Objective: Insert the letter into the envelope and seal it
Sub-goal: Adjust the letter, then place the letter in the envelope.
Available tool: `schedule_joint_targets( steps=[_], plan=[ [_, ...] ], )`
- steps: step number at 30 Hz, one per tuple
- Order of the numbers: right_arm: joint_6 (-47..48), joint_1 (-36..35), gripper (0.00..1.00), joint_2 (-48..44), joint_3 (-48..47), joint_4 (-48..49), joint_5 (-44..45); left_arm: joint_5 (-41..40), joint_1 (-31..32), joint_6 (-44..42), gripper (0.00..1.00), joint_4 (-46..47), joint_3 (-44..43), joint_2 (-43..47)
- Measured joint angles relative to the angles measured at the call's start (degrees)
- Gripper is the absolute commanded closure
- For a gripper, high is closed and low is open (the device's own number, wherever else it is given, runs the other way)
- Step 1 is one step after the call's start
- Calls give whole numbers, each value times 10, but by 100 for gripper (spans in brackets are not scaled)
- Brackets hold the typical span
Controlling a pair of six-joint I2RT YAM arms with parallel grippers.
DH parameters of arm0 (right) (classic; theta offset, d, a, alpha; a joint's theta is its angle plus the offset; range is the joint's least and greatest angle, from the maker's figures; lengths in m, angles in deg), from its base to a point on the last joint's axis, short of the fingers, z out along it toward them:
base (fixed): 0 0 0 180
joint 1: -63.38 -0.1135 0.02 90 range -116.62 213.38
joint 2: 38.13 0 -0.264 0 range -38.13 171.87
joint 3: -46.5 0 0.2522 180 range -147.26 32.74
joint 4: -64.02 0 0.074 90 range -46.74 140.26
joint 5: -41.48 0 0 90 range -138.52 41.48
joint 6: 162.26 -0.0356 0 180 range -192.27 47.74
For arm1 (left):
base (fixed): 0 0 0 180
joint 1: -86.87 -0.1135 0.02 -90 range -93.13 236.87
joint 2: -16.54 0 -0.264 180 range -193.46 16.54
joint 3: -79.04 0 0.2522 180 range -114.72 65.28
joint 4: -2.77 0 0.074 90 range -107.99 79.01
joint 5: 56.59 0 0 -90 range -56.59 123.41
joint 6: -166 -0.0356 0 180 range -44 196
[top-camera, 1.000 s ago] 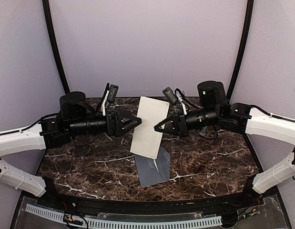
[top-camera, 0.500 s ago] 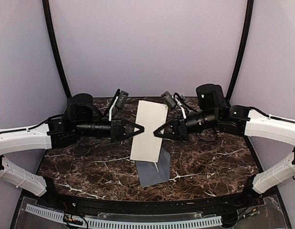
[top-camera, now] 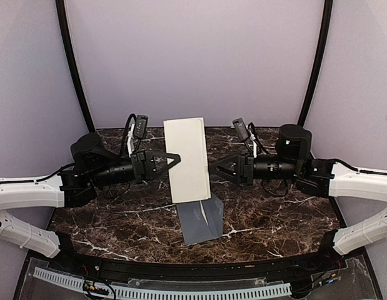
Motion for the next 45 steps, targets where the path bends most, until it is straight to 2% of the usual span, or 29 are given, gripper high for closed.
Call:
schedule_joint_targets(
  steps=[3,8,18,20,23,24,26,27,29,31,38,45],
  plan=[
    [-12,-1,50,9,0,31,2,-4,0,10,100,26,1,0],
    [-18,-15,59,33,-6,55,0,-5,0,16,100,48,2,-1],
    [-21,-30,68,63,-41,86,-4,-5,0,20,100,49,3,-2],
    [-21,-30,75,66,-48,92,-5,-5,0,20,100,49,3,-2],
    [-23,-31,100,71,-53,104,-8,-5,0,20,100,49,3,-2],
    [-20,-32,100,72,-54,107,-10,-4,0,20,100,49,3,-2],
    [-25,-34,100,75,-56,112,-13,-2,0,20,90,49,3,-4],
    [-24,-34,100,75,-56,111,-13,-2,0,19,71,48,3,-5],
    [-22,-34,100,74,-56,106,-7,-2,1,18,47,43,3,-8],
    [-20,-34,100,68,-56,86,8,-9,2,18,36,30,5,-8],
    [-18,-14,100,4,-28,-38,76,-89,6,55,33,-25,80,21],
    [-22,13,100,11,24,-140,106,-138,16,126,35,-59,154,11]
  ],
)
